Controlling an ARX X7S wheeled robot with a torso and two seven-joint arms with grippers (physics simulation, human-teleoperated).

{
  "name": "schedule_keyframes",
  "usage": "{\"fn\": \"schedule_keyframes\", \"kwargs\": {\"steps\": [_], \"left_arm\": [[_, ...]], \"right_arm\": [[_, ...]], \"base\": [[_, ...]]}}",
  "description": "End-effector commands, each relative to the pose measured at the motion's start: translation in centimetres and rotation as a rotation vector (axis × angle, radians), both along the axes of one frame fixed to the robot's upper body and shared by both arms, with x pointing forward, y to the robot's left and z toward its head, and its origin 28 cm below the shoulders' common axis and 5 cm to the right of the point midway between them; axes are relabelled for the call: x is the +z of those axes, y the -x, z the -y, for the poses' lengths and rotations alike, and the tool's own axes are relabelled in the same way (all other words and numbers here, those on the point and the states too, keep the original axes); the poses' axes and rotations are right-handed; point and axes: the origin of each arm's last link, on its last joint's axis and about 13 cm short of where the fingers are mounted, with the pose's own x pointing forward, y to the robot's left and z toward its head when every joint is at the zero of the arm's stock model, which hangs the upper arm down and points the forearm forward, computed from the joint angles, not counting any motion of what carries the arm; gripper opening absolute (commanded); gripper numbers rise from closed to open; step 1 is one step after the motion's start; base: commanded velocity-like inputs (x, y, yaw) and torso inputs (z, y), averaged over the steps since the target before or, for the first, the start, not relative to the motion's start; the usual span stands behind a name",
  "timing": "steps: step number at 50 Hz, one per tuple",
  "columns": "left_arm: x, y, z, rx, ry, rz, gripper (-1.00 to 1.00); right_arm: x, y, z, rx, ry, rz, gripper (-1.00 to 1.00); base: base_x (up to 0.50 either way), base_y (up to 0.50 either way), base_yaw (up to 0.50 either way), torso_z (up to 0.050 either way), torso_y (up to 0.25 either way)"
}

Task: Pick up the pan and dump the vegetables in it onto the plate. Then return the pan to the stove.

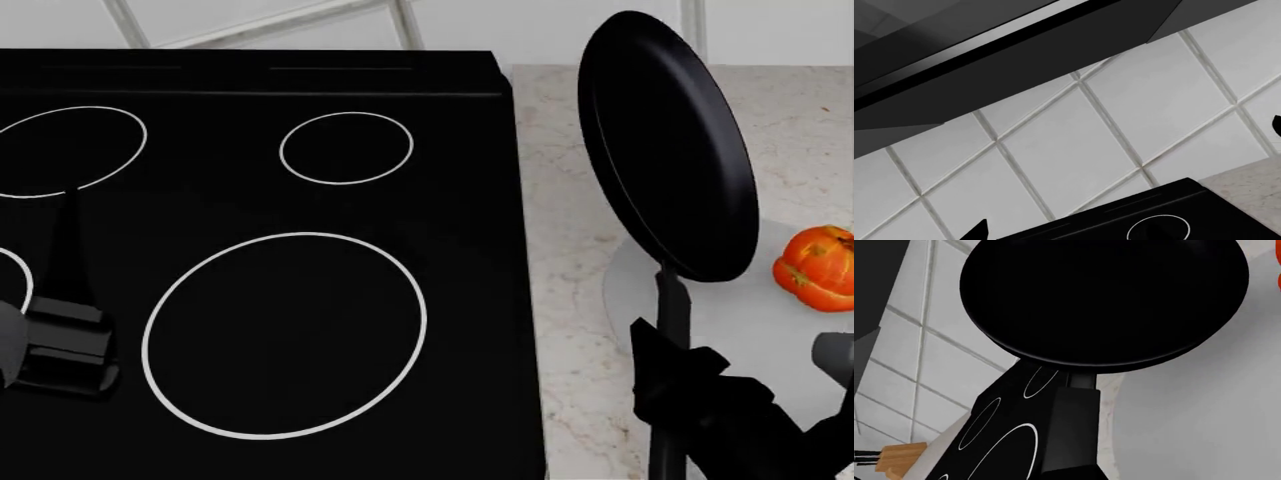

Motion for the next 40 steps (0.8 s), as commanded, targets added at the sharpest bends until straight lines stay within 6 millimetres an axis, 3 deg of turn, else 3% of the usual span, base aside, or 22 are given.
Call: {"fn": "schedule_keyframes", "kwargs": {"steps": [1, 2, 4, 7, 17, 24, 31, 40], "left_arm": [[0.7, 0.0, 1.7, -0.12, 0.05, 0.022, 1.0], [0.6, -0.1, 1.9, -0.13, 0.05, 0.019, 1.0], [0.7, -0.3, 2.2, -0.144, 0.052, 0.019, 1.0], [0.7, -0.8, 2.5, -0.15, 0.057, 0.011, 1.0], [0.0, -1.8, 1.5, -0.103, 0.067, -0.025, 1.0], [-0.3, -2.4, 1.1, -0.09, 0.083, -0.045, 1.0], [-0.1, -2.2, 0.4, -0.073, 0.109, -0.036, 1.0], [-0.2, -2.1, 0.0, -0.063, 0.12, -0.032, 1.0]], "right_arm": [[7.5, 0.1, -8.2, 0.425, -0.092, 0.479, -1.0], [7.5, 0.1, -8.2, 0.425, -0.092, 0.479, -1.0], [8.6, 2.0, -9.7, 0.445, 0.045, 0.503, -1.0], [9.4, 3.8, -10.4, 0.485, 0.076, 0.529, -1.0], [10.8, 7.7, -10.5, 0.328, 0.331, 0.533, -1.0], [10.2, 7.8, -11.0, 0.351, 0.383, 0.508, -1.0], [7.4, 6.6, -12.7, 0.408, 0.553, 0.349, -1.0], [4.6, 5.3, -13.7, 0.511, 0.584, 0.243, -1.0]], "base": [[0.0, 0.0, 0.0, 0.0, 0.0], [0.0, 0.0, 0.0, 0.0, 0.011], [0.0, 0.0, 0.0, 0.0, 0.0], [0.0, 0.0, 0.0, 0.0, 0.004], [0.0, 0.0, 0.0, 0.001, 0.004], [0.0, 0.0, 0.0, 0.001, 0.003], [0.0, 0.0, 0.0, 0.001, 0.003], [0.0, 0.0, 0.0, 0.001, 0.005]]}}
